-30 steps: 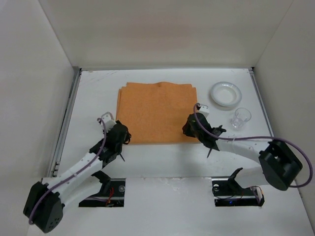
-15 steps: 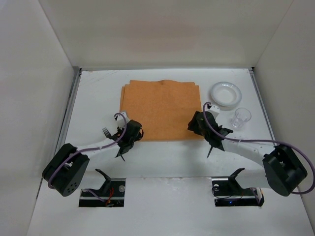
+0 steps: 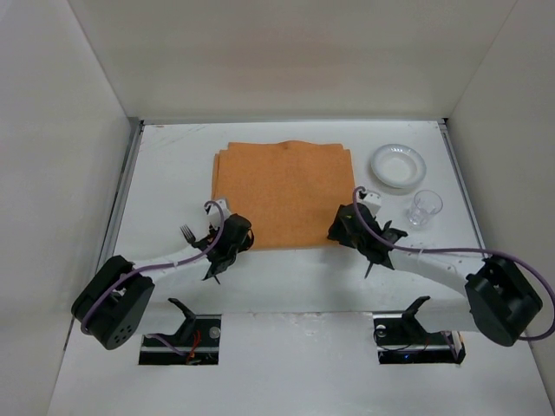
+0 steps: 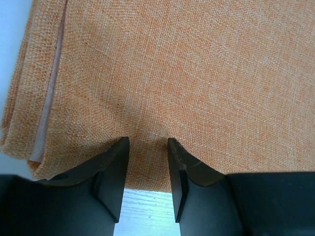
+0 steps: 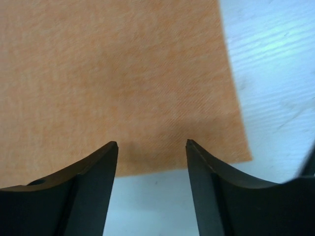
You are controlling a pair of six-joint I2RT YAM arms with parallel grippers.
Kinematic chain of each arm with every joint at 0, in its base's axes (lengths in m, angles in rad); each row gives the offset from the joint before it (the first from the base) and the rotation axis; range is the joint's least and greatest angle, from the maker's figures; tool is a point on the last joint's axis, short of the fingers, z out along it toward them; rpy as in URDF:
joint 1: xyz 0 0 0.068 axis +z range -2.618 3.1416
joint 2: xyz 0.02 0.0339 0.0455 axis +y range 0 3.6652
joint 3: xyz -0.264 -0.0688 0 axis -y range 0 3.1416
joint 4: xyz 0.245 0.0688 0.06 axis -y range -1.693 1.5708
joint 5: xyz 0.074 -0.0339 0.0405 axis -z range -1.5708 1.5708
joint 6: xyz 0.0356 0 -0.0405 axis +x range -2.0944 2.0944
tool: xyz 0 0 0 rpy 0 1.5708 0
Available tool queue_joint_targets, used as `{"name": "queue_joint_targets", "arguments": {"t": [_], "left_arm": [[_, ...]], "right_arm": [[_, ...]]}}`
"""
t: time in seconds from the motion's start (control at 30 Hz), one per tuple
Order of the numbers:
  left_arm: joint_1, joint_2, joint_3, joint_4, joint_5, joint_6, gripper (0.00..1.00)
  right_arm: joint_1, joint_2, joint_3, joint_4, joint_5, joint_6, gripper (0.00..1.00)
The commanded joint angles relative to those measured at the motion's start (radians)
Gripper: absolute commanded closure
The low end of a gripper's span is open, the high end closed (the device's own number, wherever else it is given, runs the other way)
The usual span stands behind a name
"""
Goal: Set the dinner table for one person
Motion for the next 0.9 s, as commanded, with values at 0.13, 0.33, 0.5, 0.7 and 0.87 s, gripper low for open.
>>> {"name": "queue_joint_targets", "arguments": {"t": [0.13,0.33,0.5,0.7,0.87], "left_arm": [[-0.014,-0.015,-0.06,-0.041,0.03,0.009,0.66],[-0.01,-0.052,-0.077,-0.047,0.035,0.009,0.66],[0.002,-0.09,-0.111,-0.084,0.04,0.012,0.67],[-0.019,-0.176,-0.108,-0.188,0.053,0.0,0.68],[-0.062,-0.257,-0.134,-0.285,0.056,-0.043,0.68]], "right_arm": [[0.13,0.111,0.06,-0.062,0.096,0.044,0.42],[0.193,0.255,0.211,-0.069,0.149,-0.008,0.73],[0.193,0.335,0.151,-0.06,0.068,0.055,0.83],[0.262,0.269,0.024,-0.077,0.028,0.185,0.85],[0.318,0.203,-0.007,-0.14,0.035,0.269,0.85]]}}
